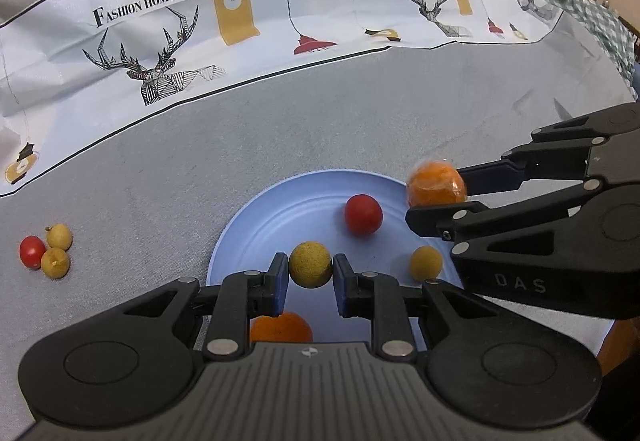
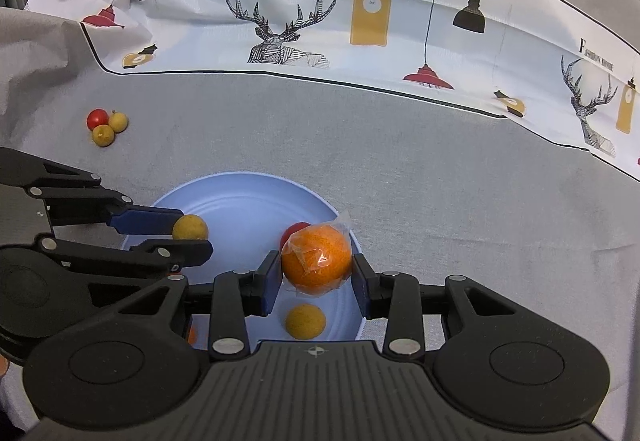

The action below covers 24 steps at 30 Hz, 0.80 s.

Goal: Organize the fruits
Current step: 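Open left gripper to drop the yellow fruit while right gripper releases the wrapped orange onto the plate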

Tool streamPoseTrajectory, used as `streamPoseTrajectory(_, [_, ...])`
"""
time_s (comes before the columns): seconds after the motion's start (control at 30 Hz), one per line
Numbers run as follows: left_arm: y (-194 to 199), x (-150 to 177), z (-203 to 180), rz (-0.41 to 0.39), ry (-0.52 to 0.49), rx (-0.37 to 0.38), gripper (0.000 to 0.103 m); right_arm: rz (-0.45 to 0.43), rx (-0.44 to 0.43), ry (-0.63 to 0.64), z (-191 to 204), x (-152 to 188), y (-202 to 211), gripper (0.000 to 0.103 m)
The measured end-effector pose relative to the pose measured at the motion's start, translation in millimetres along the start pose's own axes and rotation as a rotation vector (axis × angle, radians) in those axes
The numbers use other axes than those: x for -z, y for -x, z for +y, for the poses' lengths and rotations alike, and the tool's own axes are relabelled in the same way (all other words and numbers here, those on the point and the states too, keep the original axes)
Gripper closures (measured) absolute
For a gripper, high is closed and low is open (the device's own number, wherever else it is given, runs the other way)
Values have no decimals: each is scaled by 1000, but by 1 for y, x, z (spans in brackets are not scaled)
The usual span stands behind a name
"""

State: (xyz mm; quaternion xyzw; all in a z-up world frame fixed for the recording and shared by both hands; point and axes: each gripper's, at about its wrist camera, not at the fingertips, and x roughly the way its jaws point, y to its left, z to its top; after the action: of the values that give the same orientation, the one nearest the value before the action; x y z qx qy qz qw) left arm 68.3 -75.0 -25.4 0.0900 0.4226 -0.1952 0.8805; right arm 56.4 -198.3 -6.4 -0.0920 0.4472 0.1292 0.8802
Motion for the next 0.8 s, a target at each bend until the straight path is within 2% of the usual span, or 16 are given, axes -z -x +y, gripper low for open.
streamPoseTrajectory(0.8, [-3,2,-3,16,-23,1,77,18,1,12,1,-1,-4,64])
